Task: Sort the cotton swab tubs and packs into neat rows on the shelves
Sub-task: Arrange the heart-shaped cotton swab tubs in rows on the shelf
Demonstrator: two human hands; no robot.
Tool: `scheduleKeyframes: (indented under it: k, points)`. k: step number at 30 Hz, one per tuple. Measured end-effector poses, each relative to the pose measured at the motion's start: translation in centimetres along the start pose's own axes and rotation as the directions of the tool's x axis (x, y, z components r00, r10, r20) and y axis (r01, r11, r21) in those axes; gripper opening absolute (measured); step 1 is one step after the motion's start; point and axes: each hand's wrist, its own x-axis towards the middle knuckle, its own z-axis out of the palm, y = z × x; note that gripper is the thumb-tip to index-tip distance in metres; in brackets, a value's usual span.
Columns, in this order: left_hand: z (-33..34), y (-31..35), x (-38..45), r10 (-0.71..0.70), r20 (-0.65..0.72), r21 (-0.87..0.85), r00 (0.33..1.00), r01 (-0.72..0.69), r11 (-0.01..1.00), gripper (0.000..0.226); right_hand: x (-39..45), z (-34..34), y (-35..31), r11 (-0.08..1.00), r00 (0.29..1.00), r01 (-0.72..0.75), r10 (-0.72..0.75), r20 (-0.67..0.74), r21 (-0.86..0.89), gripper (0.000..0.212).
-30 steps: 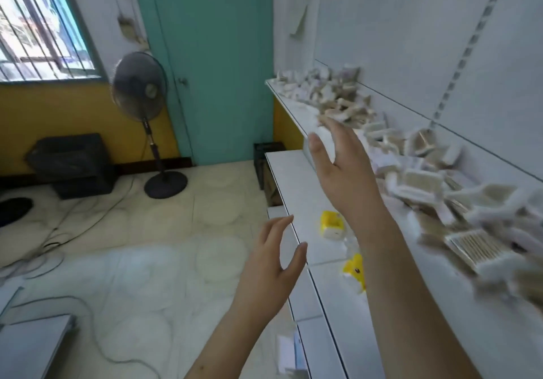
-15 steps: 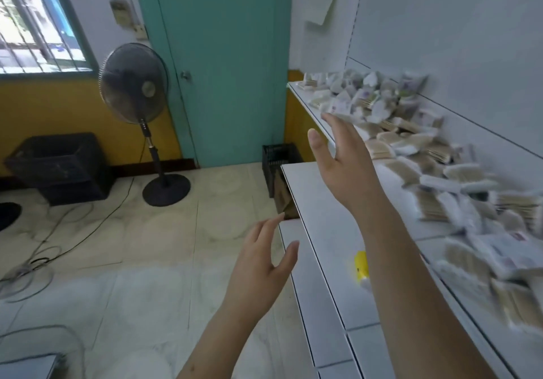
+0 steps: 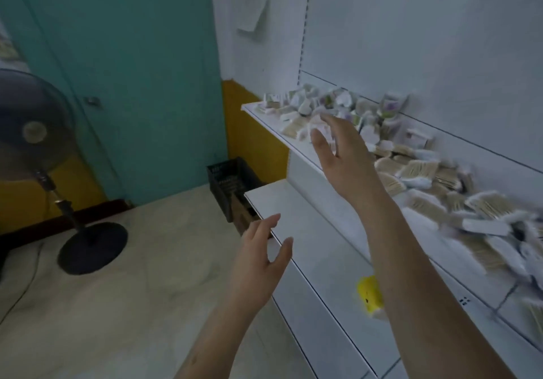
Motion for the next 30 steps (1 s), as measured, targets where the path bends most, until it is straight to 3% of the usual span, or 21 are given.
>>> scheduleKeyframes:
  k: [6,17,25,30]
  points:
    - [0.3,-3.0,8.1,0.028,0.077,-0.022,0.997,-0.027,0.999,0.053,5.4,2.1,4.4,0.994,0.992,-0.104,0.105,-0.067,0.012,0.052]
    - [4.8,-4.4,28.2,0.212,0.18,0.045,0.96,-0.224,0.974,0.048,18.9,3.0,14.9,0.988,0.956,-0.143,0.122,-0.268,-0.059,0.052]
    - [11.0,-1.3,37.9,0.382,0.238,-0.185,0.893,-0.345,0.92,0.037,20.2,-1.3,19.6,0.942,0.808,-0.295,0.157,-0.568,-0.159,0.045]
    - [14.6,-0.4,42.3,0.5,0.271,-0.165,0.823,-0.472,0.866,0.047,19.5,-2.5,22.1,0.867,0.752,-0.459,0.264,-0.604,-0.193,0.056]
